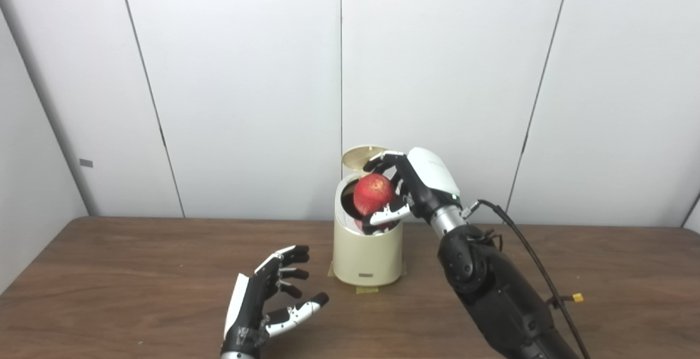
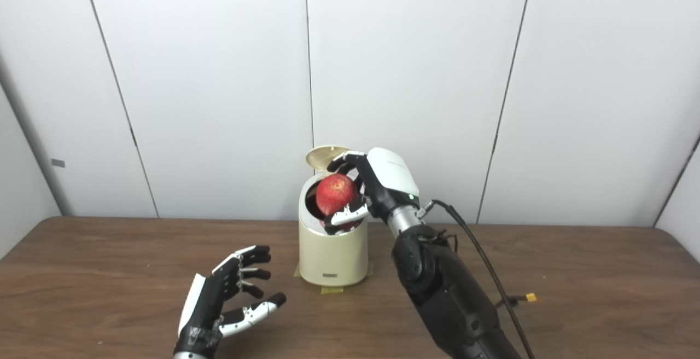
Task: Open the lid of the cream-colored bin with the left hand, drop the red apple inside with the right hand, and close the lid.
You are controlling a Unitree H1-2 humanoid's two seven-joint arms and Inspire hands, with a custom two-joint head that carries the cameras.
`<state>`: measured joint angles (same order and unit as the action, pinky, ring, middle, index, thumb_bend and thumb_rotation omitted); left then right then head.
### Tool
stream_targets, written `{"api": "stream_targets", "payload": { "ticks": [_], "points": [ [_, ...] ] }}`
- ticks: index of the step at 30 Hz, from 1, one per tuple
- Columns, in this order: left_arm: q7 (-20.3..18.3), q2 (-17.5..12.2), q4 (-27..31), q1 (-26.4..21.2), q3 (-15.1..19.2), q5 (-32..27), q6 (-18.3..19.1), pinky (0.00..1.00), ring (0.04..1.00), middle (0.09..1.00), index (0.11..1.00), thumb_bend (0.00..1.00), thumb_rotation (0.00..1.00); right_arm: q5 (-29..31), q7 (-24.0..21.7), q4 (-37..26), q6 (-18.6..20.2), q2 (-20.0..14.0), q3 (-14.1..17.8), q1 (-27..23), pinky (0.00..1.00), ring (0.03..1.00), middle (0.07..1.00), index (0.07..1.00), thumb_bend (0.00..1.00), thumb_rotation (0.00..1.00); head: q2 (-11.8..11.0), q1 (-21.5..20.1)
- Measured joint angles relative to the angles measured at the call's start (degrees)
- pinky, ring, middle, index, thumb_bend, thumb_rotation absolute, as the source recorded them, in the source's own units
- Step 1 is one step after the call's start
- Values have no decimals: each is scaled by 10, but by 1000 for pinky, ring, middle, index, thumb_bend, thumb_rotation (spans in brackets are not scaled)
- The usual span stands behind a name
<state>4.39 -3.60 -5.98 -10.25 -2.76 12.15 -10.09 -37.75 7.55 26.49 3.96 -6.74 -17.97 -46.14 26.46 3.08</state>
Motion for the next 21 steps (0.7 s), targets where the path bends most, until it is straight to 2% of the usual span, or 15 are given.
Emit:
{"api": "stream_targets", "payload": {
  "ticks": [15,21],
  "points": [
    [-2,-1,0,0,0,-1,0,512,661,761,770,672,46,0,-1,-6,1,0,1,5,328,457,652,668,868,121,2,0],
    [-5,-1,0,0,0,-2,0,511,653,752,765,672,36,-2,0,-8,0,-2,1,8,344,492,707,729,881,145,4,-2]
  ]
}}
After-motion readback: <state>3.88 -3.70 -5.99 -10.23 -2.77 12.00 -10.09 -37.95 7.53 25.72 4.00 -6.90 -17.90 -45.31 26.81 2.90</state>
